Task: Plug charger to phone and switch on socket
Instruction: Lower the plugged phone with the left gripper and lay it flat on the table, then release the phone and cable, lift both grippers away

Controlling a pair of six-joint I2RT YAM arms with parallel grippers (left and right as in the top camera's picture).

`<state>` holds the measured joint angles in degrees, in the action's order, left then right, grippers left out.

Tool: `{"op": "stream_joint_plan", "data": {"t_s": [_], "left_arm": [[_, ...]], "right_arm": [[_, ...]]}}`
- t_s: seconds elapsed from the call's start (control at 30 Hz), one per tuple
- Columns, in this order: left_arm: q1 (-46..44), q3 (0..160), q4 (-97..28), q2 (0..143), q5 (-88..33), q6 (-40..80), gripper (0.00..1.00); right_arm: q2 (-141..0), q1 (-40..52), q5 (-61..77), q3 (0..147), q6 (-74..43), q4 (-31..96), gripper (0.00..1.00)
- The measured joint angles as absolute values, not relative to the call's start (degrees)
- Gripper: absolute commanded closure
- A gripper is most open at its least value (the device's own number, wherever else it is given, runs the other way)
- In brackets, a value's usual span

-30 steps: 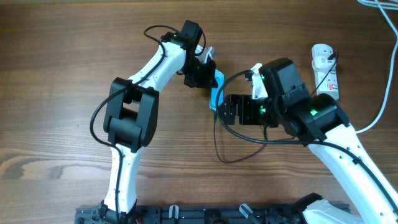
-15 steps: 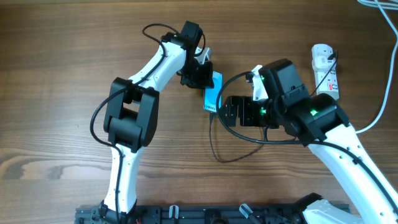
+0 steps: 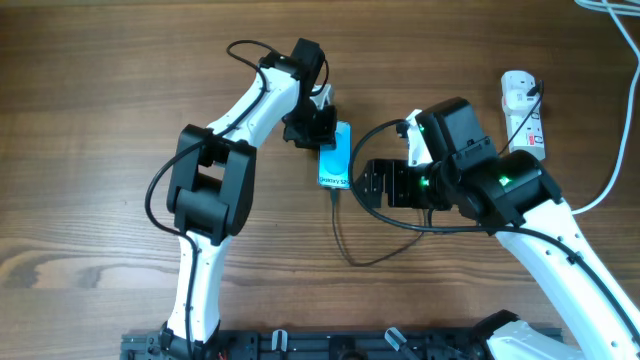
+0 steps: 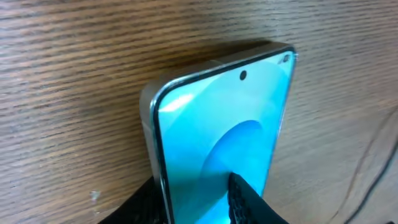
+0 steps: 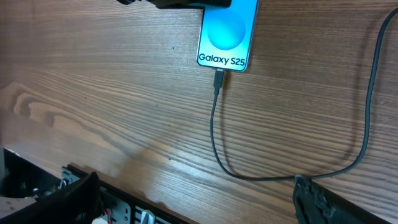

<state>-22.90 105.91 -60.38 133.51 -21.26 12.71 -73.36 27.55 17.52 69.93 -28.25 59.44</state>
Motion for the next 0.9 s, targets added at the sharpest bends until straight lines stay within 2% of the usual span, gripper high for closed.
{"op": "stream_joint_plan", "data": {"t_s": [0.03,0.2,0.27,0.37,0.4,0.5,0.53,0.57,0.63,0.77,0.9], "left_arm": [[-22.9,105.91,-60.51,133.51,-20.49,12.71,0.55],[-22.9,105.91,-60.93,133.51,-19.11,12.73,0.55],[-22.9,105.89,-61.56,133.51,-19.09,12.73,0.5],[-22.87,105.91,-62.61,133.51,-19.09,12.78,0.38],[-22.79,105.89,-62.96,133.51,-19.09,12.71,0.28],[-21.98,105.75,-62.87,131.98,-18.9,13.45,0.11],[-21.45,105.69,-62.65,130.41,-18.7,13.69,0.0],[-20.67,105.67,-62.26,128.01,-18.65,14.31,0.0],[-19.0,105.67,-61.36,122.06,-18.63,15.14,0.0],[-16.73,105.69,-61.08,112.84,-18.65,15.35,0.0],[-15.73,105.71,-62.11,111.85,-18.65,15.35,0.0]], "right_arm": [[-73.36,27.55,17.52,69.93,-28.25,59.79,0.0],[-73.36,27.55,17.52,69.93,-28.25,61.41,0.0],[-73.36,27.55,17.5,69.93,-28.25,62.63,0.01],[-73.36,27.55,17.28,69.93,-27.99,63.31,0.0],[-73.36,27.55,16.69,69.93,-27.77,63.44,0.0],[-73.43,27.33,15.62,70.46,-26.94,64.36,0.0],[-73.52,26.87,15.22,71.24,-26.68,65.58,0.0],[-73.69,25.69,14.46,72.95,-26.41,67.59,0.0],[-74.02,21.26,13.78,77.43,-25.15,71.13,0.0],[-77.3,3.46,12.14,92.03,-19.68,77.69,0.0],[-84.38,-11.49,10.17,95.9,-18.96,73.12,0.0]]}}
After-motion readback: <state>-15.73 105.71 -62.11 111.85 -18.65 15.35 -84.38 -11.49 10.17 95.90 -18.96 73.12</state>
